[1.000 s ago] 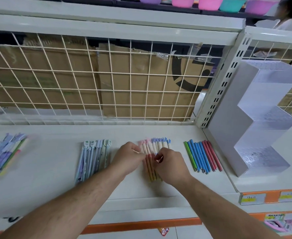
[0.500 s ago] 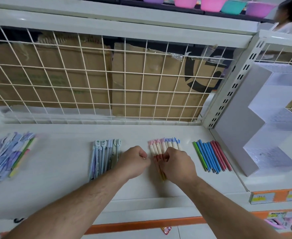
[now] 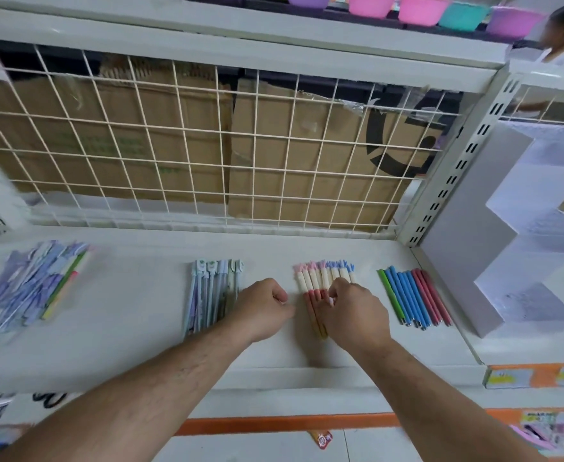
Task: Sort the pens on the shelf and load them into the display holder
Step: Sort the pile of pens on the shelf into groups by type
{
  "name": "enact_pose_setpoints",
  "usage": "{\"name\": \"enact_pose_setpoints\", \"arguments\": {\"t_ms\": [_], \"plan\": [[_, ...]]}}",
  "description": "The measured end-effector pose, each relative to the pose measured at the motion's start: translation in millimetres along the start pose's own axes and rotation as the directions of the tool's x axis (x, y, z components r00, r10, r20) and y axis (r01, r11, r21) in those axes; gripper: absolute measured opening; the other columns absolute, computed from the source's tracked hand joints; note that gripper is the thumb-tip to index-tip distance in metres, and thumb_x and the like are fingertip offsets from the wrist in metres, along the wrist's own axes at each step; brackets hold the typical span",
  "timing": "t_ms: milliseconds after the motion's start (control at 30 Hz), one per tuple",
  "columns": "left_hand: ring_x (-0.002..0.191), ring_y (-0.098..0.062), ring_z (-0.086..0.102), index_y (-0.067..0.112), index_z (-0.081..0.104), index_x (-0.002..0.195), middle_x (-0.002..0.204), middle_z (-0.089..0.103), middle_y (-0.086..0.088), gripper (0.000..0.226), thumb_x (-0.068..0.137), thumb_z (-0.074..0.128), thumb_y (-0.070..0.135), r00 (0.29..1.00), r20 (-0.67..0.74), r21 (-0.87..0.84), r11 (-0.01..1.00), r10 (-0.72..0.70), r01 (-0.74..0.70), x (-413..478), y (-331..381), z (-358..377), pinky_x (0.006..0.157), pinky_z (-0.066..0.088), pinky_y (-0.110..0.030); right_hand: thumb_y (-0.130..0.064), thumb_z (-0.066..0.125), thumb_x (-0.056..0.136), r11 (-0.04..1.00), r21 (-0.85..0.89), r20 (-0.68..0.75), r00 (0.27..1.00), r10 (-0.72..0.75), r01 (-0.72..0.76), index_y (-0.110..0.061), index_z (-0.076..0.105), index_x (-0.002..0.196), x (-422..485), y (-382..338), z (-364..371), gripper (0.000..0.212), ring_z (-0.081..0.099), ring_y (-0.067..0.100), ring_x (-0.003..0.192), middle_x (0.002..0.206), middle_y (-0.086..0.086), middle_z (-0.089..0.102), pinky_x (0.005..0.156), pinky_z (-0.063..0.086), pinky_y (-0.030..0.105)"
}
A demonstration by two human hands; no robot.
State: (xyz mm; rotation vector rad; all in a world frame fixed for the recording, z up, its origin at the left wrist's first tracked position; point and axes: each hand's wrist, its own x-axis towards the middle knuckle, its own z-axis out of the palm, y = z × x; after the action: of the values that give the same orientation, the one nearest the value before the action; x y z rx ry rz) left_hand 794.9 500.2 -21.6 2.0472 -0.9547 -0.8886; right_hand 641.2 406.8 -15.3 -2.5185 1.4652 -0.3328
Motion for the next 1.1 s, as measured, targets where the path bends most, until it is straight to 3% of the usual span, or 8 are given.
{"name": "enact_pose_setpoints", "arguments": {"t_ms": [100,300,533,600,733,833,933,1100], "plan": [[0.087,-0.013,0.064,0.029,0.062,0.094,0.097,0.065,0.008,0.015,0.081,0.068,0.030,1.000,-0.014,0.011,1.000,-0.027,0.027,-11.2,-0.6,-0.1,0.066,0.049,-0.025,-0.045,0.048,0.096,1.000,-0.021,0.074,0.997,-0.004,0.006,-0.023,0.056,0.102,5.1,3.8,-1.9,0.024,0.059,0.020,0.071,0.078,-0.006,0.056,0.060,0.049,0.030],[0.085,-0.011,0.065,0.029,0.062,0.094,0.096,0.064,0.008,0.018,0.078,0.070,0.031,0.994,-0.081,0.000,0.997,-0.079,0.079,-29.7,-3.4,-0.6,0.065,0.050,-0.025,-0.020,0.049,0.091,0.998,0.051,0.120,0.991,-0.051,0.045,-0.019,0.054,0.096,6.7,11.0,5.3,0.007,0.055,0.020,0.066,0.070,-0.008,0.048,0.059,0.049,0.030],[0.083,-0.012,0.065,0.029,0.062,0.093,0.096,0.065,0.008,0.017,0.078,0.070,0.032,0.983,-0.142,-0.004,0.993,-0.117,0.117,-42.3,-5.6,4.9,0.062,0.046,-0.024,-0.008,0.046,0.088,0.997,0.077,0.128,0.991,-0.040,0.030,-0.015,0.053,0.092,11.2,17.1,7.0,0.011,0.055,0.020,0.069,0.082,0.000,0.058,0.057,0.042,0.029],[0.083,-0.014,0.065,0.029,0.063,0.093,0.096,0.066,0.007,0.017,0.077,0.070,0.031,0.981,-0.150,-0.002,0.993,-0.120,0.121,-44.7,-6.8,7.8,0.062,0.048,-0.025,-0.013,0.046,0.090,0.996,0.082,0.109,0.993,-0.053,0.044,-0.016,0.050,0.087,9.4,17.9,7.3,0.006,0.054,0.020,0.068,0.083,0.001,0.058,0.057,0.040,0.029],[0.083,-0.010,0.064,0.031,0.061,0.092,0.093,0.063,0.012,0.016,0.078,0.068,0.033,0.979,-0.186,0.064,0.993,-0.081,0.094,-45.1,-7.4,9.3,0.069,0.051,-0.026,-0.031,0.049,0.094,0.989,0.109,0.080,0.991,-0.107,0.098,-0.021,0.045,0.081,2.2,13.0,9.1,0.016,0.048,0.016,0.063,0.077,-0.004,0.052,0.055,0.037,0.029],[0.081,-0.007,0.062,0.031,0.060,0.095,0.093,0.060,0.014,0.014,0.083,0.066,0.033,0.976,-0.215,0.126,0.991,-0.023,0.051,-43.4,-7.9,6.6,0.064,0.048,-0.023,-0.033,0.054,0.093,0.980,0.101,0.082,0.981,-0.177,0.169,-0.021,0.055,0.093,-3.2,2.4,10.3,0.012,0.054,0.020,0.073,0.090,-0.002,0.060,0.059,0.040,0.029],[0.081,-0.005,0.059,0.030,0.059,0.094,0.092,0.058,0.014,0.010,0.085,0.063,0.031,0.965,-0.259,0.204,0.979,0.046,0.008,-43.0,-12.6,-0.5,0.062,0.044,-0.021,-0.037,0.055,0.093,0.963,0.100,0.087,0.962,-0.259,0.250,-0.022,0.060,0.109,-10.8,-13.1,12.1,0.022,0.062,0.021,0.084,0.102,-0.002,0.063,0.063,0.043,0.028],[0.088,-0.006,0.058,0.030,0.059,0.096,0.093,0.057,0.015,0.010,0.087,0.062,0.033,0.936,-0.314,0.339,0.940,0.163,-0.050,-43.1,-28.6,-25.5,0.066,0.039,-0.016,-0.042,0.055,0.094,0.921,0.085,0.041,0.922,-0.384,0.380,-0.022,0.062,0.117,-21.0,-42.8,16.7,0.031,0.065,0.020,0.084,0.108,-0.002,0.065,0.065,0.050,0.028]]}}
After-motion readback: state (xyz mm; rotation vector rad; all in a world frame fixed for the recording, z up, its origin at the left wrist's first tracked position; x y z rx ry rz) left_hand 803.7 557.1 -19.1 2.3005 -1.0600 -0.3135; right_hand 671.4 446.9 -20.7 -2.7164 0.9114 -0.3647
